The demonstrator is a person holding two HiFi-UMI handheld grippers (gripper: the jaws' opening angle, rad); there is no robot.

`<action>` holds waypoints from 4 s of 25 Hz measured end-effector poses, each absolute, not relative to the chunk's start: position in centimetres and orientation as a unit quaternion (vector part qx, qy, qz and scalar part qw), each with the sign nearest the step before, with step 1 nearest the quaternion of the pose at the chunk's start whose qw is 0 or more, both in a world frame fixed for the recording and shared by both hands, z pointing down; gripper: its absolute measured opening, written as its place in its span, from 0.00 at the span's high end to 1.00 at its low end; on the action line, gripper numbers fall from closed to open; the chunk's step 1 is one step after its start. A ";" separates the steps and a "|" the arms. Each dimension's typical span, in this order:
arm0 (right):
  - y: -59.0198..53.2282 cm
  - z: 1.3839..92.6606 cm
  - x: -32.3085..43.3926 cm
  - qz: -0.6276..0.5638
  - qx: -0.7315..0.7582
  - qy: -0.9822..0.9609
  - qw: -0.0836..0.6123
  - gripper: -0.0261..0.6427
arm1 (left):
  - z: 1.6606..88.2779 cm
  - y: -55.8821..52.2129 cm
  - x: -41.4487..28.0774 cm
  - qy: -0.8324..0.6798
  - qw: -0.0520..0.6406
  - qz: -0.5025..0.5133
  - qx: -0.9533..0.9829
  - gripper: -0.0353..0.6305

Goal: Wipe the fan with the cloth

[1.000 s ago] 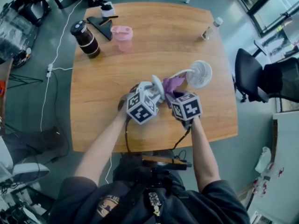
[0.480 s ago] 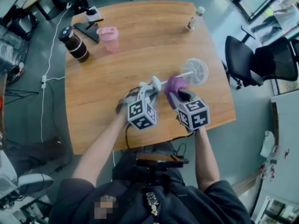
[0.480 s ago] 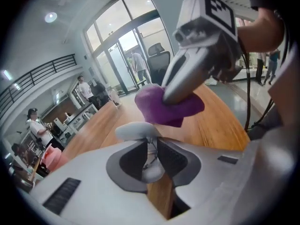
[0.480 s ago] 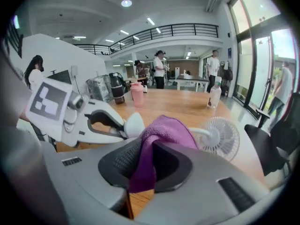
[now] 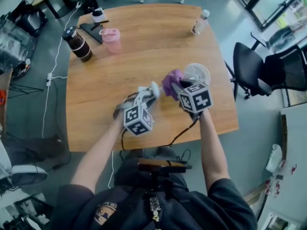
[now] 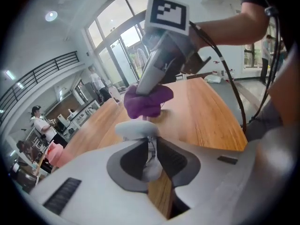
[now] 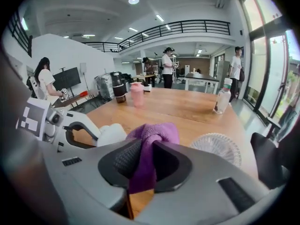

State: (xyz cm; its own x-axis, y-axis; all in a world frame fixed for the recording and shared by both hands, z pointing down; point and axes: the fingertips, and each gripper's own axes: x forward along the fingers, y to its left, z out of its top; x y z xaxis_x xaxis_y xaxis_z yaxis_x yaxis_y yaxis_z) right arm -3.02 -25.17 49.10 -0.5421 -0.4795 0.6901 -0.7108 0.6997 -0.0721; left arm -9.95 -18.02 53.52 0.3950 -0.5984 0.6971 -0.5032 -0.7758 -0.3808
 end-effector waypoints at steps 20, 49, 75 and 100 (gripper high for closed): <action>-33.3 46.7 14.9 0.063 0.487 -0.791 0.366 0.84 | 54.7 -17.6 -7.5 0.402 0.029 -0.460 -0.791 0.88; -22.6 57.2 10.4 0.133 0.374 -0.806 0.440 0.85 | 49.7 -23.9 -9.0 0.501 -0.112 -0.290 -0.807 0.71; -21.2 56.6 5.2 0.190 0.355 -0.843 0.357 0.85 | 49.2 -19.5 1.6 0.380 -0.074 -0.273 -0.881 0.71; -18.4 49.9 6.6 0.160 0.351 -0.874 0.294 0.85 | 55.6 -18.5 -1.2 0.420 -0.110 -0.333 -0.837 0.75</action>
